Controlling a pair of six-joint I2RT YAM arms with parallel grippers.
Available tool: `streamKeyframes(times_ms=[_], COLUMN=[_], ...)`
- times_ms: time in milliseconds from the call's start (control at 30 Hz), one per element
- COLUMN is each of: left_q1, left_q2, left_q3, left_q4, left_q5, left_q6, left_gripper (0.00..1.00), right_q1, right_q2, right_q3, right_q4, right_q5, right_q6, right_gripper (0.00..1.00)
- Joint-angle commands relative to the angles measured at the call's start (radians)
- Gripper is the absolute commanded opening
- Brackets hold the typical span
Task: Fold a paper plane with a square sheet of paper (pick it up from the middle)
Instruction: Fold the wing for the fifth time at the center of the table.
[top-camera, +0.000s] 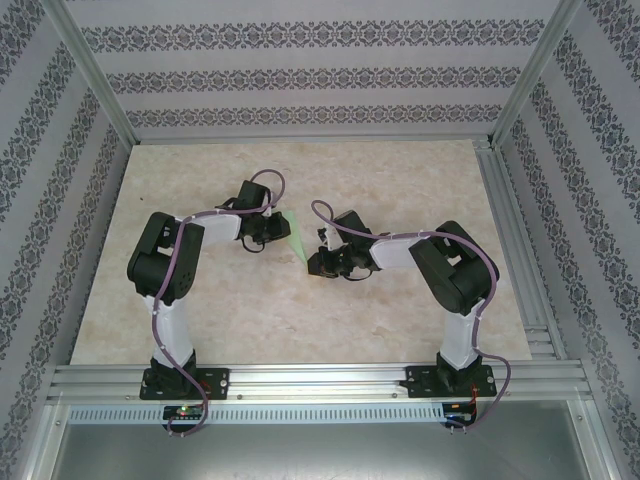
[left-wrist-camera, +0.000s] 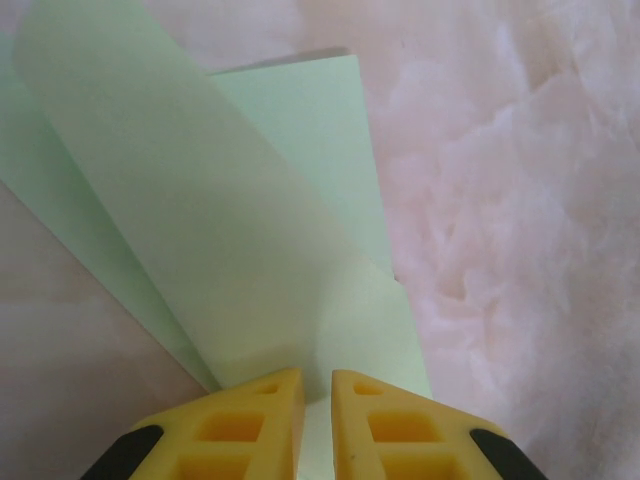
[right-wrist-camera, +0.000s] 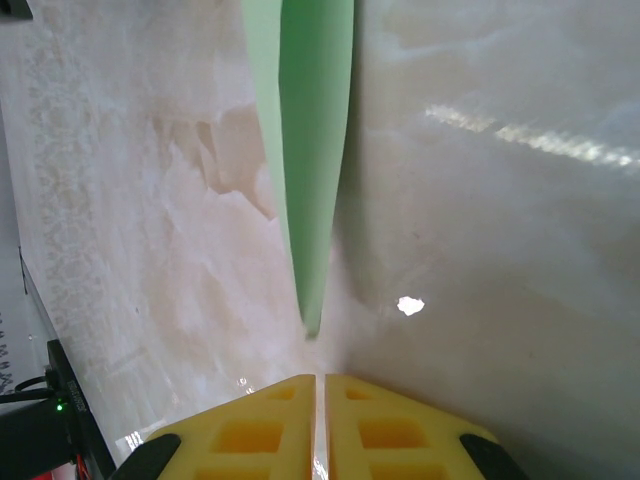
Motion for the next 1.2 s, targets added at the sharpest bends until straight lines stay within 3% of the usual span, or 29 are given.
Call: streamKeyframes(times_ms=[0,367,767,1167], left_q1=[0.019,0.018,0.012,-0.095], left_q2=[0.041,0.042,0.028,-0.043], left_q3=[0.02,0.005,-0.017,-0.09], left_q4=[-0.067,-0.063,-0.052,-0.063], left_q5=[-0.04,0.023,0.076,0.042], left_q6=[0.048,0.058,0.049,-0.015], left_gripper=[0.18,0.17,0.17,0.17], right_q1=[0.004,0.001,0.009,0.012], right_q2=[0.091,-0.143,0.052,-0.09], right_q3=[-0.045,0.022,0.293,0.13], right_q4=[-0.154,-0.081,-0.181,-0.146], right_q5=[0.121,0.095,0.14,0.174], right_q6=[-0.032,-0.039,-0.074,-0.066], right_gripper=[0.12,0.16,0.14,0.14])
